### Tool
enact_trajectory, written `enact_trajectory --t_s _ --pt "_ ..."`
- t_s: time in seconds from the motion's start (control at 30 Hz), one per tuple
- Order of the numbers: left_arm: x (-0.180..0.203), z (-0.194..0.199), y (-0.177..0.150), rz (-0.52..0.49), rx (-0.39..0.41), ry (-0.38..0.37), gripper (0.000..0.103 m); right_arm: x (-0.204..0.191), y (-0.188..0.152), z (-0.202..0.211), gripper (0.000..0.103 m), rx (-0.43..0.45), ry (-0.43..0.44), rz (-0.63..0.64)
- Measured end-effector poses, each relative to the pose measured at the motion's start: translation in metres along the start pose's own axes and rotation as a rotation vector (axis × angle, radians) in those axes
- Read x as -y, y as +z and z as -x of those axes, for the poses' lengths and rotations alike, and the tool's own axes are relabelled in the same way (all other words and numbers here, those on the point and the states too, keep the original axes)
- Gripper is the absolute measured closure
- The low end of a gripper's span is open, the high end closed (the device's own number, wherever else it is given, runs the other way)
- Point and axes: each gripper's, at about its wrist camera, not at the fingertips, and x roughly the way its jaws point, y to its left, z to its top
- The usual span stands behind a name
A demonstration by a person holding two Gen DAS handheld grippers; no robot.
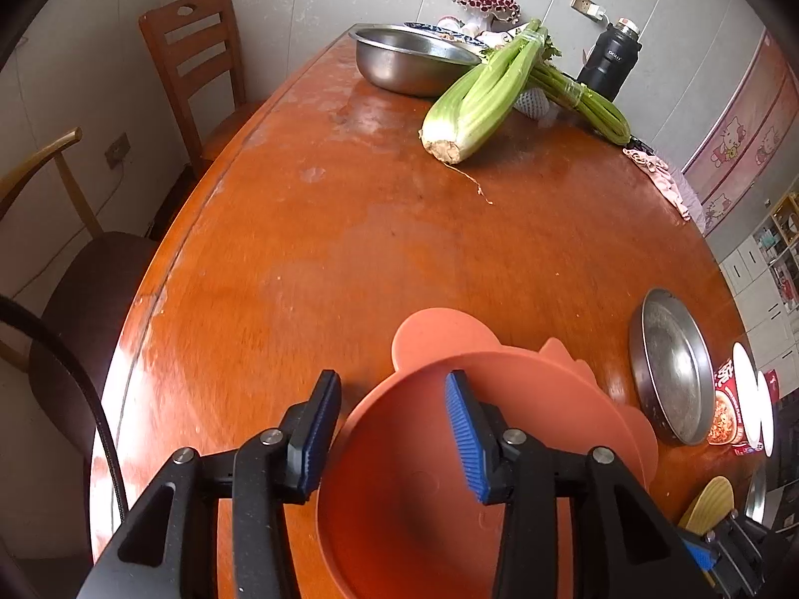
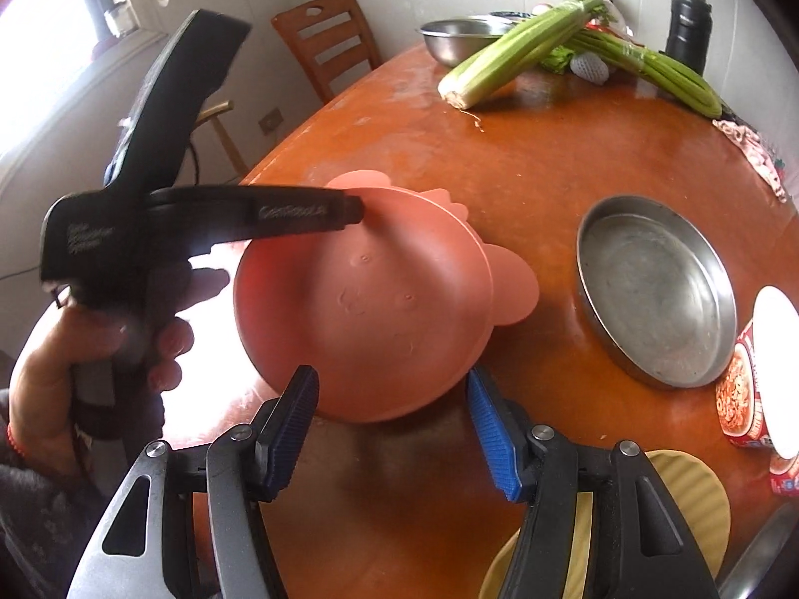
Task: Organize plates and bowls
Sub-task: 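Lift the orange plate with the left gripper and carry it away, then lower the orange plate onto the table and open the left gripper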
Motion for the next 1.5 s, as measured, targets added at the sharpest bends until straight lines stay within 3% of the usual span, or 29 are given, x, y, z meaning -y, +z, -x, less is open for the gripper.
enact_trajectory --t_s 0.57,0.9,1.17,1.5 --pt "-0.008 0.008 -0.001 0.009 0.013 -0.005 0.053 -0.016 -0.008 0.004 0.039 -0.007 0.051 0.038" --pt "0.002 0.020 -0.006 -0.013 0.034 0.001 0.040 -0.009 -0.008 0.018 0.039 0.031 0.067 0.032" --pt "0.013 0.050 -0.013 -0.021 0.097 0.031 0.033 0.007 -0.013 0.039 0.039 0.077 0.049 0.011" --pt "0.054 0.109 -0.036 -0.045 0.201 -0.010 0.031 0.040 -0.028 0.080 0.039 0.153 0.025 -0.016"
